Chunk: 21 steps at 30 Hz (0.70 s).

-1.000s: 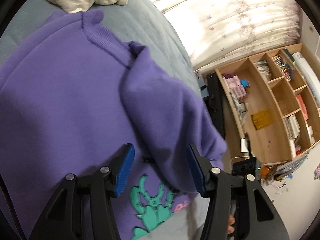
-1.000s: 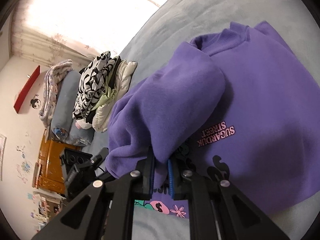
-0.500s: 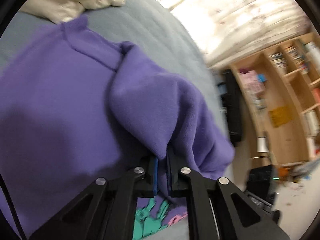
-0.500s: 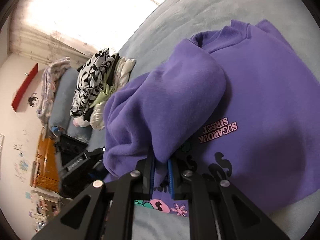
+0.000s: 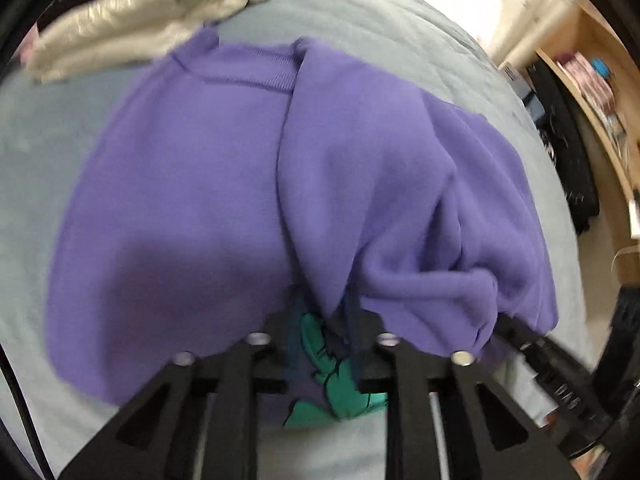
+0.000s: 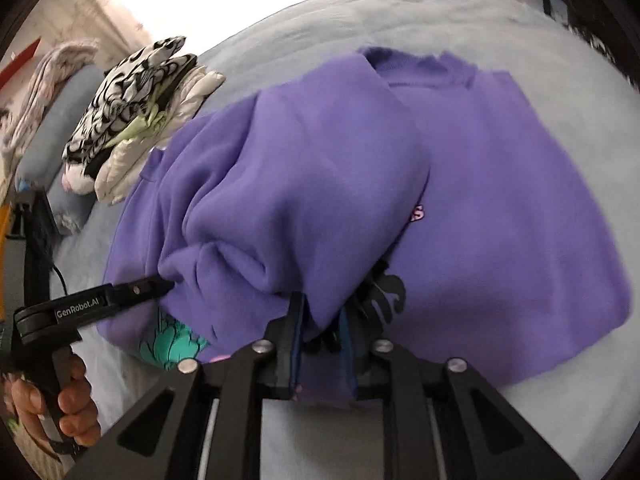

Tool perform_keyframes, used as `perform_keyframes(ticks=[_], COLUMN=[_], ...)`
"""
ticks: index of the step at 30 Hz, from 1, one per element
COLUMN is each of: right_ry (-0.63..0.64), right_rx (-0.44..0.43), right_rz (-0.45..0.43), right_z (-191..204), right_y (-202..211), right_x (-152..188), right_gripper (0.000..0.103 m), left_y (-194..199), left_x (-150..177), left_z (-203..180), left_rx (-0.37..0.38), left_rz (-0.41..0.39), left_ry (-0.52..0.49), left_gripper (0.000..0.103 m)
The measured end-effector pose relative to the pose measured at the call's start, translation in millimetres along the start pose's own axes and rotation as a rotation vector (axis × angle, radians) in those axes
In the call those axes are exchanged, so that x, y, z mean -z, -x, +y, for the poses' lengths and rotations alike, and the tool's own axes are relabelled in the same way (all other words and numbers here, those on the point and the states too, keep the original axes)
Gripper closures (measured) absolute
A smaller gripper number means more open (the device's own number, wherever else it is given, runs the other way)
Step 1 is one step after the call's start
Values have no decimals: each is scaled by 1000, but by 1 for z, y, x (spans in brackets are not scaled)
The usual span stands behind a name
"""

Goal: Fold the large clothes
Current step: 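Smooth the hood and body flat with both open grippers, then withdraw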

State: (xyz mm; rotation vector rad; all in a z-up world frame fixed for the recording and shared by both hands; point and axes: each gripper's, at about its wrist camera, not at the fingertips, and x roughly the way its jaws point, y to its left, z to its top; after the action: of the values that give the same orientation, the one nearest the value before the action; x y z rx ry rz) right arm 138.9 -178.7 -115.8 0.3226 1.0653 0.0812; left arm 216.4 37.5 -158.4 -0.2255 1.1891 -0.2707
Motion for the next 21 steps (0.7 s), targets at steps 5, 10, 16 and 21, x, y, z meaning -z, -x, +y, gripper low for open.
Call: perform_keyframes(ticks=[5, 10, 16, 21], right_ry=[62, 144, 144, 113], right_rx=[20, -34, -73, 16], right_rz=[-120, -236, -188, -97], right_z=[0, 22, 40, 15], right_y=[50, 62, 9, -25], right_x=[1, -23, -57, -50], right_gripper=[84, 84, 84, 91], left_y=[38, 49, 10, -33], left_x=[4, -21, -53, -38], left_z=[-18, -46, -77, -61], left_rx=[-37, 30, 98, 13], left_rz=[-112, -208, -229, -122], left_ry=[-90, -141, -123, -156], left_gripper=[77, 78, 78, 83])
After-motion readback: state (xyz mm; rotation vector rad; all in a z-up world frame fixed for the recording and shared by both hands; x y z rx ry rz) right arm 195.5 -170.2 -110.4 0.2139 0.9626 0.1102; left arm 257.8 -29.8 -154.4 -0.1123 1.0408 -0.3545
